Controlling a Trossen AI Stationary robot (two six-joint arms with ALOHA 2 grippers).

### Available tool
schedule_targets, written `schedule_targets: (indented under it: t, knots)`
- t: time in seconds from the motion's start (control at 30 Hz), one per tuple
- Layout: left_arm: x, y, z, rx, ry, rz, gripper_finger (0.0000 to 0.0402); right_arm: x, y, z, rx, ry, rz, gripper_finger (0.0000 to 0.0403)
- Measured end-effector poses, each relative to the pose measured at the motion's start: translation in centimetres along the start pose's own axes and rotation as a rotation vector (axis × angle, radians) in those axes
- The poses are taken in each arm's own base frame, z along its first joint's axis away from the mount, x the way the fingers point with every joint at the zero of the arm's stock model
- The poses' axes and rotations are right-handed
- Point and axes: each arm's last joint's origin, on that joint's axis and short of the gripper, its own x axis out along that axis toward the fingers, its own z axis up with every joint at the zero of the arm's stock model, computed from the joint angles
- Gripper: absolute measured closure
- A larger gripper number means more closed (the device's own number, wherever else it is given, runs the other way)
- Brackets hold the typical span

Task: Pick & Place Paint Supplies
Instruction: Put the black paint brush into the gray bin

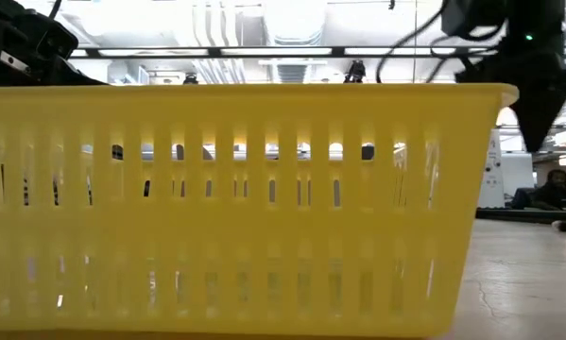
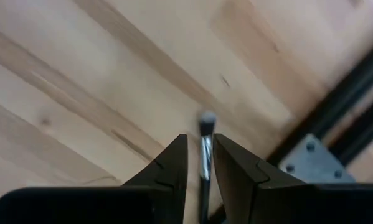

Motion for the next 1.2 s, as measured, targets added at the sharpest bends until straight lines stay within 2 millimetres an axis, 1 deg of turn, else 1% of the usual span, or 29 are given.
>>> schedule_targets:
  t: [0.3,0.43,0.7,0.8,0.97,1.1,1.2]
  knots:
    - [0.0,0.0,0.0,0.0,0.0,0.0,0.0401,2.9,-0.6,-1.3,0.03,0.167,-0.045,0.0329]
    - [0.0,0.0,0.0,0.0,0.0,0.0,0.0401,3.6,-0.8,-1.6,0.032,0.189,-0.062,0.0329]
    - [0.0,0.0,0.0,0.0,0.0,0.0,0.0401,3.8,-0.5,-1.5,0.042,0.173,-0.027,0.0329]
    - [0.0,0.0,0.0,0.0,0.0,0.0,0.0401,3.7,-0.3,-1.4,-0.021,0.204,0.005,0.0329]
    - [0.0,0.0,0.0,0.0,0.0,0.0,0.0401,3.4,-0.2,-1.3,-0.121,0.2,0.029,0.0329]
    - [0.0,0.0,0.0,0.0,-0.001,0.0,0.0401,3.9,-0.3,-1.5,-0.208,0.208,0.026,0.0329]
    - [0.0,0.0,0.0,0.0,0.0,0.0,0.0401,4.2,-0.4,-1.6,-0.209,0.22,0.024,0.0329]
